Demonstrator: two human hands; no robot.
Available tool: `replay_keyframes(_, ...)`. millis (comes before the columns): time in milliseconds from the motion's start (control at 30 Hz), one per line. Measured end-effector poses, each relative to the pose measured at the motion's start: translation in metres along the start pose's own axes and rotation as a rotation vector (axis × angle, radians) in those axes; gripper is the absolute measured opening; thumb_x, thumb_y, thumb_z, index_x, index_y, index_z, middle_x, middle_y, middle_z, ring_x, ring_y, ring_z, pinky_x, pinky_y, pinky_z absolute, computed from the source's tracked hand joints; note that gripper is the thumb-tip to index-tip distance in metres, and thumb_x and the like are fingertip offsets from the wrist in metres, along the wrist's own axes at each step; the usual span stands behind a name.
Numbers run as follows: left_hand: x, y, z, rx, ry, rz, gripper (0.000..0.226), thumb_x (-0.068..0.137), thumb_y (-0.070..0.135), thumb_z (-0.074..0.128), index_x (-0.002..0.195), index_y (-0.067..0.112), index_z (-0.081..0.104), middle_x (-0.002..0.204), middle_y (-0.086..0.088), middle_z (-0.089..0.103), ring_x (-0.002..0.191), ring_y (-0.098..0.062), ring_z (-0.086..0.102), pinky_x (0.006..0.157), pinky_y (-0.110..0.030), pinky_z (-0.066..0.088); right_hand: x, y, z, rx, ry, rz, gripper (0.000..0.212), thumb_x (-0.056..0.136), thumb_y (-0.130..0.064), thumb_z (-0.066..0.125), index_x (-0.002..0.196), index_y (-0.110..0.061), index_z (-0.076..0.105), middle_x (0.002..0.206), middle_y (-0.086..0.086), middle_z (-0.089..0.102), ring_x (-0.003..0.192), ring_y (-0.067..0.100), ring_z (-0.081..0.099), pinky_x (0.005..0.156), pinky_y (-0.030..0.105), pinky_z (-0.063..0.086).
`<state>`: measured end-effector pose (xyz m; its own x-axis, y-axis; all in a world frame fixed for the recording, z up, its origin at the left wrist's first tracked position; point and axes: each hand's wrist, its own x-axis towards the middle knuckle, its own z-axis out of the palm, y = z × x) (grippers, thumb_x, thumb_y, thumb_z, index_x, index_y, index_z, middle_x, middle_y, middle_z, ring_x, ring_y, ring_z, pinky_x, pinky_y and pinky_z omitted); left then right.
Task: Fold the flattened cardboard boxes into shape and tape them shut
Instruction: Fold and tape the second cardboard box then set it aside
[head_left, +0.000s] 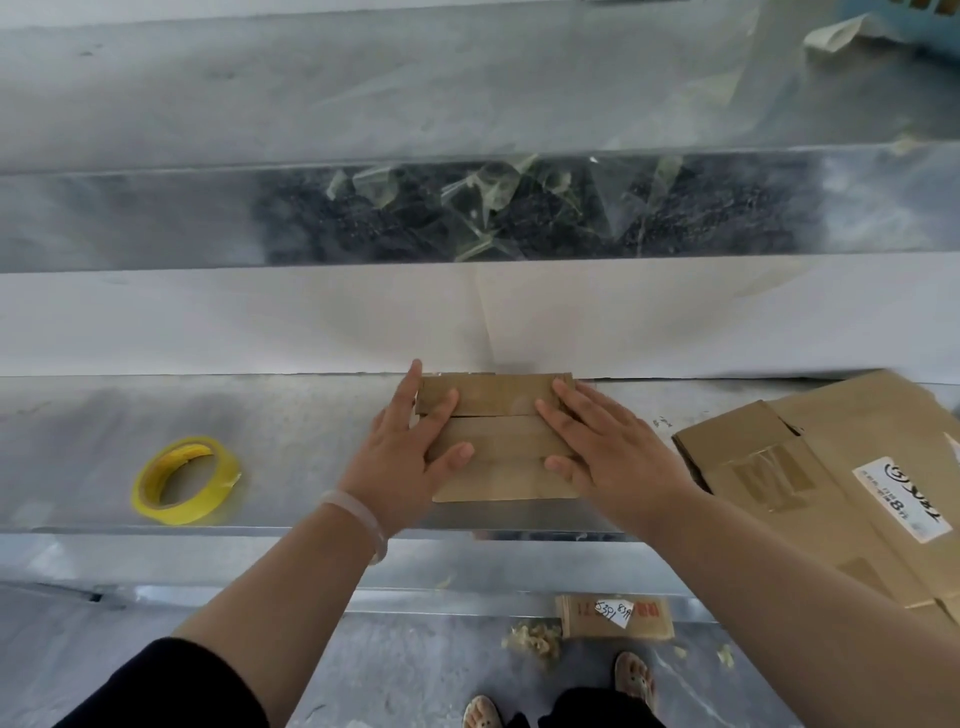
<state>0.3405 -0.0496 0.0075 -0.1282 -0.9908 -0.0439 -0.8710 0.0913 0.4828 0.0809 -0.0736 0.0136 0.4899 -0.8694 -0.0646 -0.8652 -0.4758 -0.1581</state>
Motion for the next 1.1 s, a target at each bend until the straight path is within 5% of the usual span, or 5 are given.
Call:
replay_keyframes(133,-0.007,-0.003,0.010,0.140,0.075,0.086,0.088,0.082,0.079,-0.003,0.152,0.032,0.019,0.160,0.015,-0.003,0.148,-0.009,0.001,0.119,-0.040,0.020,-0.006,-0.005,0.007,-0.048,0.060,-0.047,0.071,0.099,-0.059,0.010,0.152,-0.017,0.032,0.160,-0.001,0.027,0.149,0.015,0.015,0.121,0.033,0.009)
replay_keyframes(533,0.003,0.001,0.008,0.283,0.118,0.107,0.077,0.088,0.067,0.001,0.149,0.030,0.031,0.158,0.015,0.017,0.148,-0.014,0.009,0.121,-0.038,0.011,0.011,-0.007,-0.001,-0.194,-0.012,-0.077,0.107,0.067,-0.063,-0.044,0.157,-0.024,0.000,0.163,-0.010,-0.007,0.151,0.012,-0.010,0.116,0.036,-0.018)
replay_keyframes(700,0.002,-0.004,0.014,0.135,0.132,0.120,0.078,0.089,0.069,0.012,0.148,0.023,0.033,0.157,0.011,0.019,0.147,-0.008,0.004,0.121,-0.035,0.014,0.019,-0.023,0.007,-0.216,0.041,-0.082,0.076,0.101,-0.051,-0.001,0.144,-0.011,0.046,0.151,0.005,0.044,0.139,0.021,0.043,0.112,0.041,0.018)
replay_keyframes(867,-0.006,-0.014,-0.006,0.076,0.058,0.141,0.075,0.088,0.064,0.024,0.151,0.022,0.026,0.158,0.011,0.017,0.146,-0.008,0.009,0.120,-0.029,0.011,0.021,-0.019,0.010,-0.203,0.105,-0.109,0.072,0.103,-0.049,0.006,0.139,-0.010,0.054,0.145,0.008,0.051,0.133,0.023,0.050,0.110,0.039,0.024)
replay_keyframes(1100,-0.062,-0.140,-0.023,0.276,0.533,-0.448,0.057,0.078,0.033,0.047,0.130,0.013,0.058,0.126,-0.012,0.061,0.118,-0.035,0.053,0.101,-0.052,0.040,0.017,-0.020,0.011,-0.218,0.127,-0.083,0.068,0.103,-0.050,0.011,0.142,-0.010,0.049,0.149,0.006,0.045,0.136,0.021,0.045,0.115,0.034,0.011)
